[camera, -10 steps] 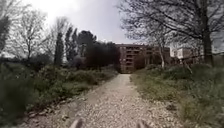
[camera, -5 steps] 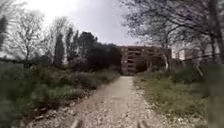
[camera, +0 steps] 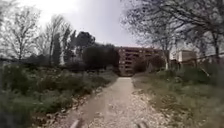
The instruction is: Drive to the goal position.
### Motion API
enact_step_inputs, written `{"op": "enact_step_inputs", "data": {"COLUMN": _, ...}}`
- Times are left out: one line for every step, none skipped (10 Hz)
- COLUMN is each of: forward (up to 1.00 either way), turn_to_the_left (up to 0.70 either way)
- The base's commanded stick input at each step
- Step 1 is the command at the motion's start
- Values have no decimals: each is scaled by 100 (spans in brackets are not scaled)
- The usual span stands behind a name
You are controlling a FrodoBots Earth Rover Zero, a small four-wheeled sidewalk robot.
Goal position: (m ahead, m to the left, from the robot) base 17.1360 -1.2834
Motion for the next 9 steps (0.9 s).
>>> {"op": "enact_step_inputs", "data": {"forward": 100, "turn_to_the_left": 0}}
{"op": "enact_step_inputs", "data": {"forward": 100, "turn_to_the_left": 0}}
{"op": "enact_step_inputs", "data": {"forward": 100, "turn_to_the_left": 0}}
{"op": "enact_step_inputs", "data": {"forward": 100, "turn_to_the_left": 0}}
{"op": "enact_step_inputs", "data": {"forward": 100, "turn_to_the_left": 0}}
{"op": "enact_step_inputs", "data": {"forward": 100, "turn_to_the_left": 0}}
{"op": "enact_step_inputs", "data": {"forward": 100, "turn_to_the_left": 0}}
{"op": "enact_step_inputs", "data": {"forward": 100, "turn_to_the_left": 0}}
{"op": "enact_step_inputs", "data": {"forward": 100, "turn_to_the_left": 0}}
